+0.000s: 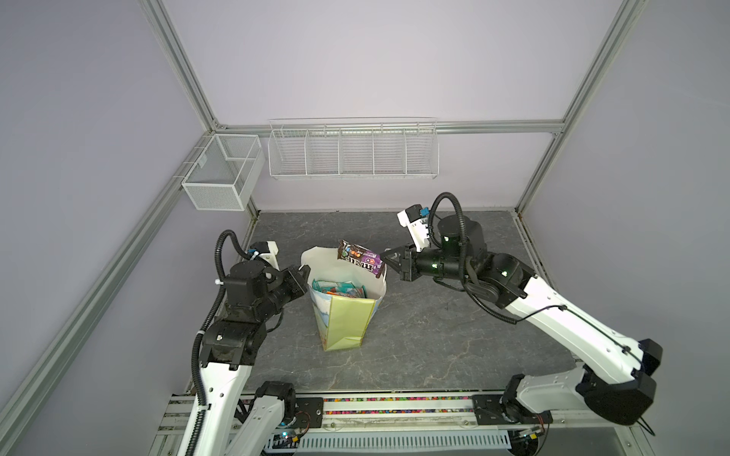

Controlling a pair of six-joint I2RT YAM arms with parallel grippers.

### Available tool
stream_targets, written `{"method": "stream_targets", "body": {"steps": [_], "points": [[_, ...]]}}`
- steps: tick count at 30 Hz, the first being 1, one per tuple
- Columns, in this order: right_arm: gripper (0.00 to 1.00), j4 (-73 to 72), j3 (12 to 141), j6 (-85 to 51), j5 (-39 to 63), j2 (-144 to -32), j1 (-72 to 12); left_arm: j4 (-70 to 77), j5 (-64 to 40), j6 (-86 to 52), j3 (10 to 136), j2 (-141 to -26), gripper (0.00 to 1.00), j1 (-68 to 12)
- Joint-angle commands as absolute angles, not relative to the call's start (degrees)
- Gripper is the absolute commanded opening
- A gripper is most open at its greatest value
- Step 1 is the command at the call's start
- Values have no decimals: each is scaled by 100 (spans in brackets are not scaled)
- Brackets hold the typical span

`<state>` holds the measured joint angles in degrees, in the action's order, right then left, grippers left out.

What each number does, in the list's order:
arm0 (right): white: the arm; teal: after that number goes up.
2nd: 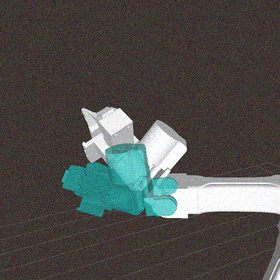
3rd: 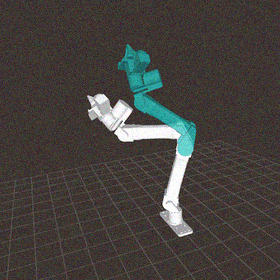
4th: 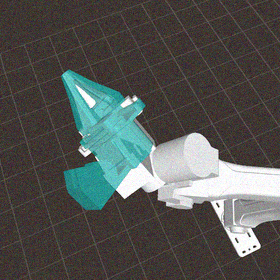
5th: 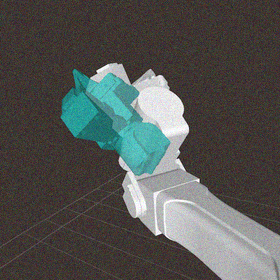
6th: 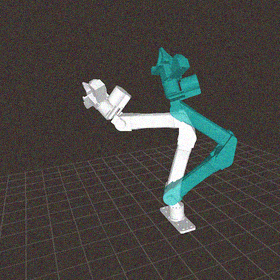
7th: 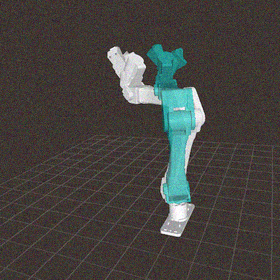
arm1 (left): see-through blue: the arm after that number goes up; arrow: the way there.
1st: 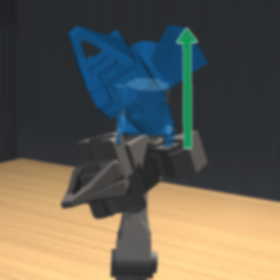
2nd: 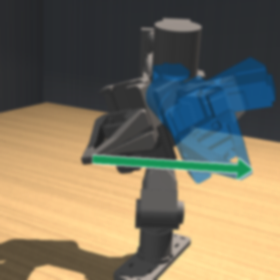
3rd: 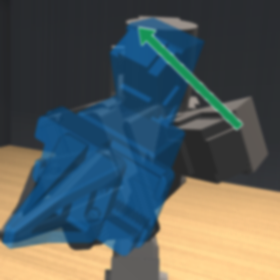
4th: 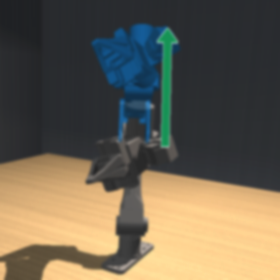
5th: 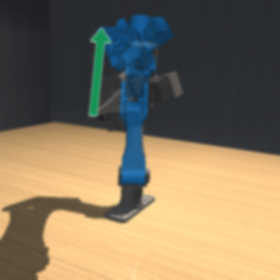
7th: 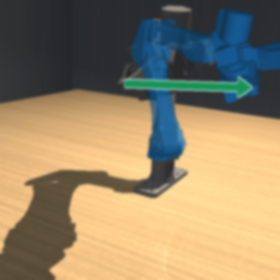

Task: Place the snacks into the paper bag
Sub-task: Place the snack in the paper bag.

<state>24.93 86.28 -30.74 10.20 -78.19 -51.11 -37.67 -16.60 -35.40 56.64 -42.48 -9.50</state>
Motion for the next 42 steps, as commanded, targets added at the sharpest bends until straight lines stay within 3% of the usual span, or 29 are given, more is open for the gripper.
{"method": "stream_targets", "body": {"steps": [1, 42], "points": [[7, 2224, 8763, -3146, 923, -7912, -5174, -3377, -1715, -3600, 5655, -4124, 0, -948], [7, 2166, 8795, -3243, 778, -8780, -5428, -3498, -1738, -3472, 5773, -4131, 0, -947]]}}
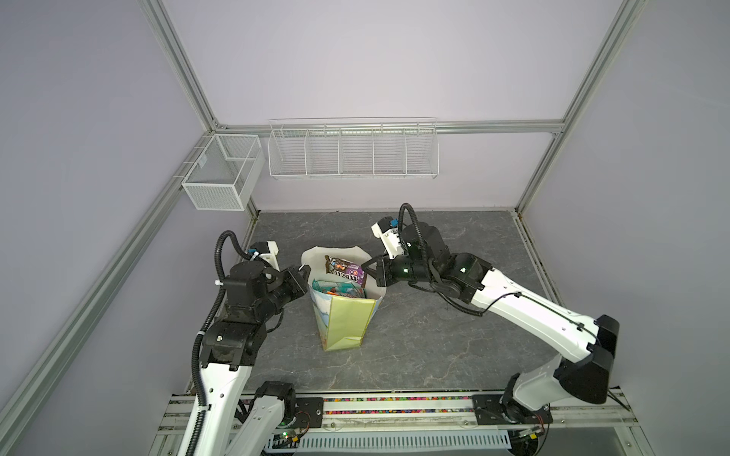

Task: Place the snacks into the paper bag
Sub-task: Place the snack in the paper bag.

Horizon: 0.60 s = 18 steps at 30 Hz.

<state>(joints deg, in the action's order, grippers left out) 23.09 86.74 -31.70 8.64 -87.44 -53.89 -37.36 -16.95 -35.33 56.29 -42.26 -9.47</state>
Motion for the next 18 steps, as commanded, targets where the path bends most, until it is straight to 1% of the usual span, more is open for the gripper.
{"method": "stream_targets", "body": {"steps": [1, 18], "points": [[7, 2162, 8781, -3232, 774, -8794, -5428, -3489, -1750, -3476, 5775, -4144, 0, -949], [7, 2213, 8621, -3173, 693, -8900, -5431, -3472, -1724, -3537, 5713, -4166, 0, -942]]}}
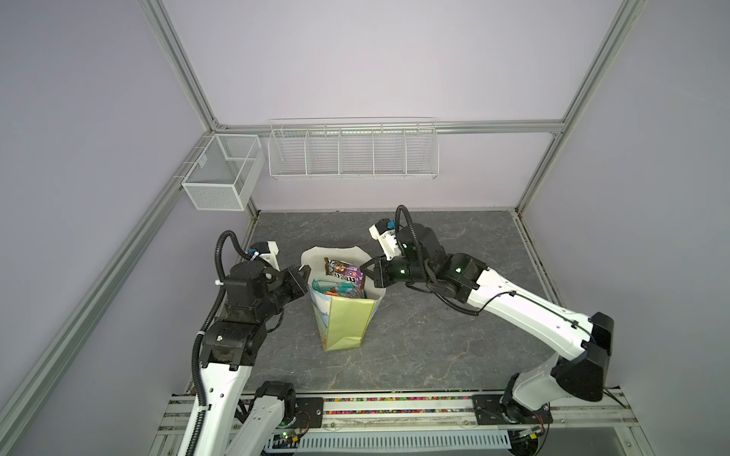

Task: Place the snacks into the paper bag
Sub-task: Place the snack in the paper bag.

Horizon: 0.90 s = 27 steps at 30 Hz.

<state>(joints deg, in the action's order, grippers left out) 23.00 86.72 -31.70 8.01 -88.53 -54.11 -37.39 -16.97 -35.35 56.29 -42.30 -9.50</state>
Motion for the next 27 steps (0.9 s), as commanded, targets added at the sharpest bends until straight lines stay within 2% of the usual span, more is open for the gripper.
{"method": "stream_targets", "body": {"steps": [1, 27], "points": [[7, 2227, 8615, -3153, 671, -8909, -5428, -3472, -1724, -3533, 5713, -4167, 0, -949], [7, 2424, 8811, -3068, 556, -9168, -5431, -3393, -1757, -3550, 5651, -4138, 0, -949]]}}
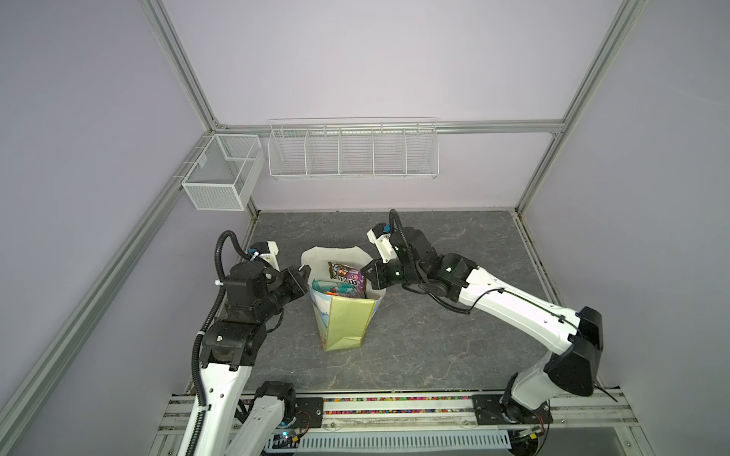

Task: Place the snacks into the paper bag
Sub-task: Place the snack in the paper bag.

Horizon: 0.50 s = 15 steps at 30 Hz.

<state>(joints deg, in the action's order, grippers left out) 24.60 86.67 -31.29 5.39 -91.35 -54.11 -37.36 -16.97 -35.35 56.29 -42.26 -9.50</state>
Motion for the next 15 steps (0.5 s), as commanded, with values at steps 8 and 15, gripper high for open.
{"method": "stream_targets", "body": {"steps": [8, 15], "points": [[7, 2456, 8838, -3022, 501, -9123, -5431, -3366, -1749, -3543, 5653, -4196, 0, -949], [27, 2518, 8891, -2967, 506, -9123, -5449, -3349, -1749, -3553, 5651, -4209, 0, -949]]}}
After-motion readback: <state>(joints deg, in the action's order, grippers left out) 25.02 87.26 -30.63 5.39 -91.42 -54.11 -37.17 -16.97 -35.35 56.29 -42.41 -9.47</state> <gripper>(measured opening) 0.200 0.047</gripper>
